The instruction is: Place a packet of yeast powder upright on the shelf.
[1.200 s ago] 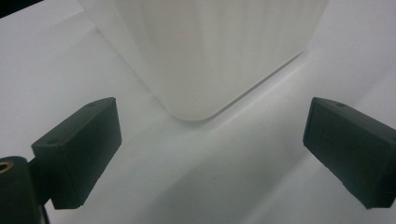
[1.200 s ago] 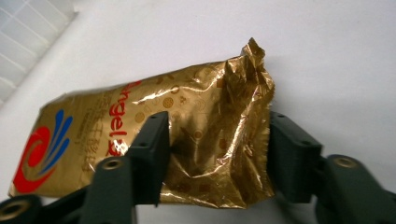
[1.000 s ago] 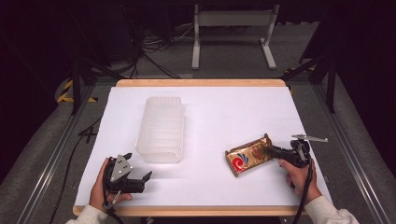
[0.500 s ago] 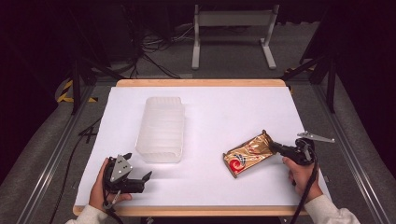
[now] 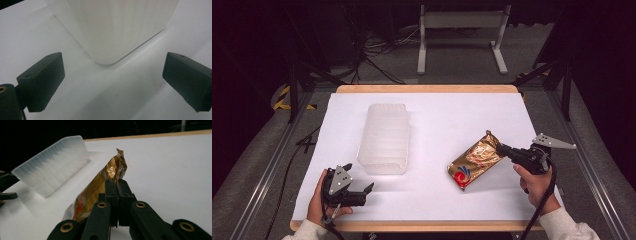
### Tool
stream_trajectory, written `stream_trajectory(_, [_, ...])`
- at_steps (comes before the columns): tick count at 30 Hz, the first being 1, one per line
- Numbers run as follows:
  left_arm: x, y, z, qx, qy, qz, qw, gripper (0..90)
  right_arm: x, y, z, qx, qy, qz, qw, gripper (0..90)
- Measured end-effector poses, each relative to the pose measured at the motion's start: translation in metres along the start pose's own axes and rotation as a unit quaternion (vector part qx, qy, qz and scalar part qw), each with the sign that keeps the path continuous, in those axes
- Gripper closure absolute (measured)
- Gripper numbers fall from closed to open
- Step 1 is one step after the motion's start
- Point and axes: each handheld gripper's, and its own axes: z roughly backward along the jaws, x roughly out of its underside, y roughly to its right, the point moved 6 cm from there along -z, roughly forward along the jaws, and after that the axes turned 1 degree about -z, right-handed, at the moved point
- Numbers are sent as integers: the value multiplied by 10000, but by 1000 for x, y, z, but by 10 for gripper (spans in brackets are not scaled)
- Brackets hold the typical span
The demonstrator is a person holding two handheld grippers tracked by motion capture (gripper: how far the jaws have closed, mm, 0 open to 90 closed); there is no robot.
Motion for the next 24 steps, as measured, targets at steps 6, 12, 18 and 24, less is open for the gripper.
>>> stream_trajectory(6, [0, 0, 0, 5, 20, 4, 10000, 50, -16, -24, 2, -231, 119, 450, 9986, 888])
stream_trajectory(12, [0, 0, 1, 5, 31, 12, 10000, 50, -19, -35, -3, -332, 69, 684, 9971, 888])
stream_trajectory(18, [3, -1, 5, -39, 36, 49, 10000, 50, -25, -43, -6, -451, 85, 826, 9955, 889])
stream_trajectory(24, [4, -1, 6, -43, 17, 43, 10000, 50, -34, -50, -7, -508, 88, 1112, 9925, 890])
